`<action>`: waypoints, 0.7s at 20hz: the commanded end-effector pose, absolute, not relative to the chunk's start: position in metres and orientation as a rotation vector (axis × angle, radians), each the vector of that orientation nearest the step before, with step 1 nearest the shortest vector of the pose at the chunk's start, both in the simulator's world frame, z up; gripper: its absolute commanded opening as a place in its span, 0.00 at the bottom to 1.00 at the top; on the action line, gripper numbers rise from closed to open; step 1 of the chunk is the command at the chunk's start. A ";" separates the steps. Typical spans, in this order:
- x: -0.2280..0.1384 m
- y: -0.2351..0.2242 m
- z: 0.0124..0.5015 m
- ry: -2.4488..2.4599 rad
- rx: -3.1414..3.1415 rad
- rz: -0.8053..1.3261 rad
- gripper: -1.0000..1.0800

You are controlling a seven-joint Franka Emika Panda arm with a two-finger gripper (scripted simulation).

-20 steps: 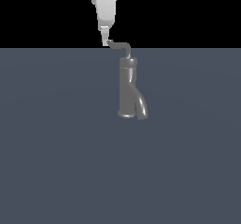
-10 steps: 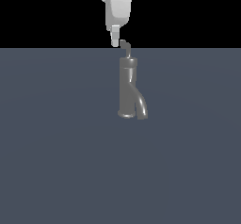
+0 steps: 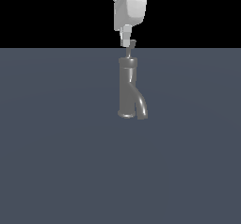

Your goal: Turn on the faucet by rotating a designated handle.

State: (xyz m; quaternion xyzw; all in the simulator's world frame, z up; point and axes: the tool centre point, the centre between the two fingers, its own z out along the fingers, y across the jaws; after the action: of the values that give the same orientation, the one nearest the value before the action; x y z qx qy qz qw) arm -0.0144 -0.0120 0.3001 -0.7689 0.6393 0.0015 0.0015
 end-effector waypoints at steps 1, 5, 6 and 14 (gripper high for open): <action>-0.013 -0.046 0.300 2.046 -2.382 -0.001 0.00; -0.012 -0.070 0.300 2.052 -2.379 0.000 0.00; -0.012 -0.076 0.300 2.053 -2.378 0.000 0.00; 0.002 -0.061 0.300 2.007 -2.412 0.007 0.00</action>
State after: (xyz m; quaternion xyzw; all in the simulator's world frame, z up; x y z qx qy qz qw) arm -0.0024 -0.0451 0.3002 -0.7752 0.6317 0.0055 0.0014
